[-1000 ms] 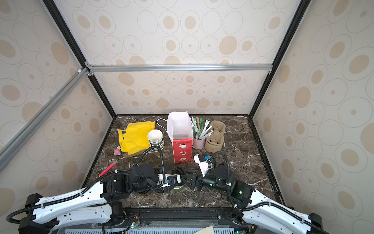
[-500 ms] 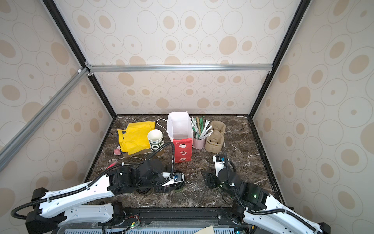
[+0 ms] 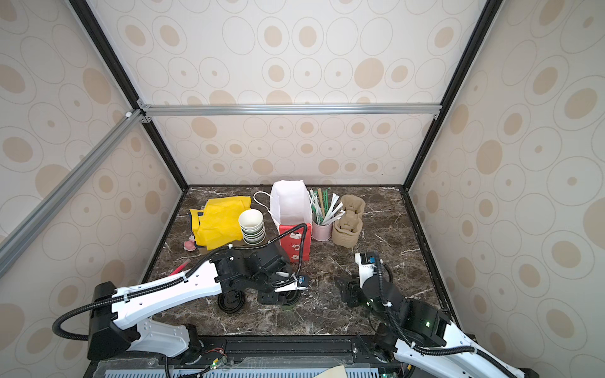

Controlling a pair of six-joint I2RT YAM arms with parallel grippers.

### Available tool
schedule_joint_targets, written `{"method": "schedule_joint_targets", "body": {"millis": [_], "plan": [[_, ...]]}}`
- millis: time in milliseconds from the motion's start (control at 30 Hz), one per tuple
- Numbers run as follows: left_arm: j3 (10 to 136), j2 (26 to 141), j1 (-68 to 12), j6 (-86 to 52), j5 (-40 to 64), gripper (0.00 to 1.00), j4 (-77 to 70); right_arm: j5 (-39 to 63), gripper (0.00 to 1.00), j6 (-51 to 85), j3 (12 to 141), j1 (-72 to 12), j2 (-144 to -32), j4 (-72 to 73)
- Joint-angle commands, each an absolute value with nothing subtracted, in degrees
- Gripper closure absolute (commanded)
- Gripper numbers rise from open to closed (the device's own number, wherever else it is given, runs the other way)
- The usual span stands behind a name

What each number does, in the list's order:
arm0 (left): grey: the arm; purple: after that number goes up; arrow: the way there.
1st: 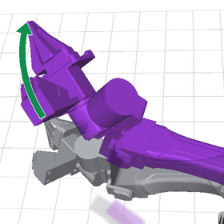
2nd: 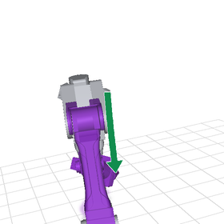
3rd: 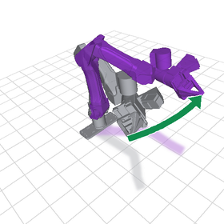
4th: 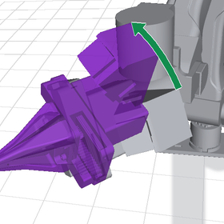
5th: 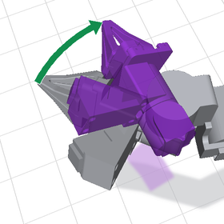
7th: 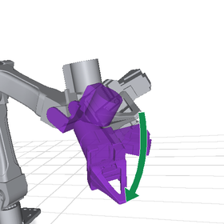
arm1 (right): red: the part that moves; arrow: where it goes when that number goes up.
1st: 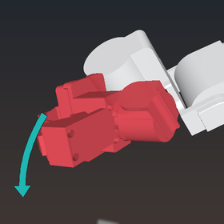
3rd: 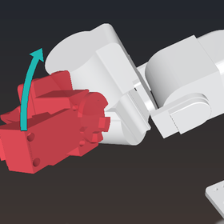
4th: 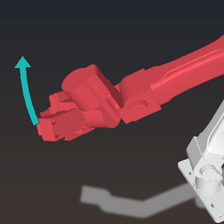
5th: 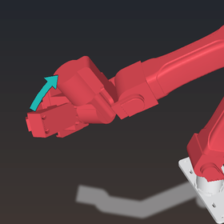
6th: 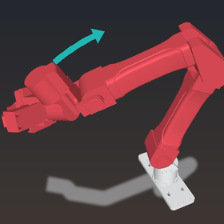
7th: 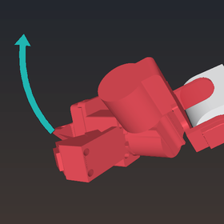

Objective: Pack a coffee takeout order
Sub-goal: Close the lid on the coffee cup.

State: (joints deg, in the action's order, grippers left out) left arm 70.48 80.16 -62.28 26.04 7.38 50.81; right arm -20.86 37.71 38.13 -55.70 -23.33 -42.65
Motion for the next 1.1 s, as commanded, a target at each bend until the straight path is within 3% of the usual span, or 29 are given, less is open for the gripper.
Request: {"method": "schedule_joint_targets", "body": {"millis": [0,1067], "plan": [[74.1,82.2,-61.4,29.3,6.1,0.41,56.1,-22.2,0.40,38.2,38.5,-55.8,-22.2,-44.5],[76.6,88.4,-58.4,32.9,9.9,0.37,56.8,-23.7,0.40,40.5,36.6,-55.8,-19.0,-46.5]]}}
